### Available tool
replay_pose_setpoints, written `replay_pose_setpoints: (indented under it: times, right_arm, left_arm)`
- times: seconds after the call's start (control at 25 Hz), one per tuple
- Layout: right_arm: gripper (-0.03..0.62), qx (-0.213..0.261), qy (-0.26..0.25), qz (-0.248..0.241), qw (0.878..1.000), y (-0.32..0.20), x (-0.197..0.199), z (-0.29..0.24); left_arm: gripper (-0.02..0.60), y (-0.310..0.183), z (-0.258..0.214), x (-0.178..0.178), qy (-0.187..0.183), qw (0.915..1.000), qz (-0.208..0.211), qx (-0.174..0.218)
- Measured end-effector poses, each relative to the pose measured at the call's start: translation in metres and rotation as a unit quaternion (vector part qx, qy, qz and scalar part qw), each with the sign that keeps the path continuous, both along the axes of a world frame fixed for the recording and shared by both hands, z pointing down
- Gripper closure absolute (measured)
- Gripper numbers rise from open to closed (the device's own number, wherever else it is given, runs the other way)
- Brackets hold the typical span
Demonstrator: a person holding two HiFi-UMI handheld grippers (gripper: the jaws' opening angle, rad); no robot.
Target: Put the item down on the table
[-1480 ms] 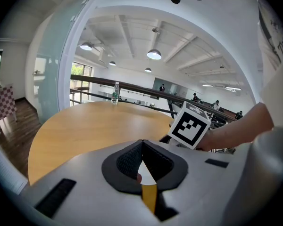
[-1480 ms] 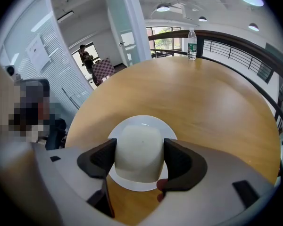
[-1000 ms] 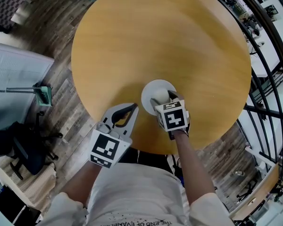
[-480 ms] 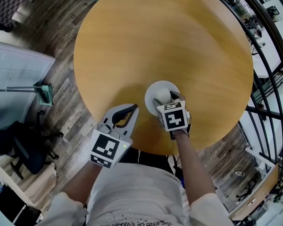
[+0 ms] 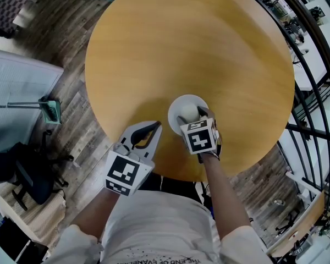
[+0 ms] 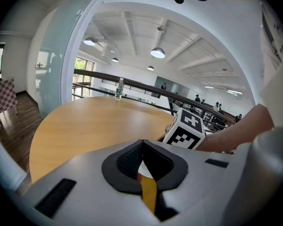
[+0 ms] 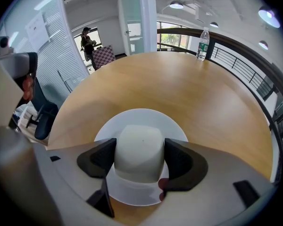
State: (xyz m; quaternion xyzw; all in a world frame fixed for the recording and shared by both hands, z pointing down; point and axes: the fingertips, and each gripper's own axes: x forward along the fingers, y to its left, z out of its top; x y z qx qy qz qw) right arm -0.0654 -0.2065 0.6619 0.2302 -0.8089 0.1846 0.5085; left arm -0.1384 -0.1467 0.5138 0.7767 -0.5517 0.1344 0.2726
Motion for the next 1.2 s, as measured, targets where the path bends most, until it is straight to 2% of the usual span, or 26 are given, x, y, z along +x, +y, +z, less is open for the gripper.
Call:
replay_pose_setpoints:
  times: [0.52, 0.8, 1.2]
  right_arm:
    - [0.260, -0.001, -0.010, -0.018, 1.000, 0.001, -0.001, -0.002]
    - [0.260, -0.008, -0.036, -0.017, 0.999, 0.003, 0.000, -0.014]
    - [0.260, 0.006, -0.072, -0.020, 0.997, 0.002, 0.010, -0.052]
  left_arm:
    - [0.560, 0.003, -0.001, 0.000, -0.002, 1.0000, -0.005, -0.002]
    - [0.560, 0.006, -0.006, 0.007, -0.005, 1.0000, -0.004, 0.003]
    - [0.560, 0.015, -0.016, 0.022, -0.016, 0.9998, -0.003, 0.009]
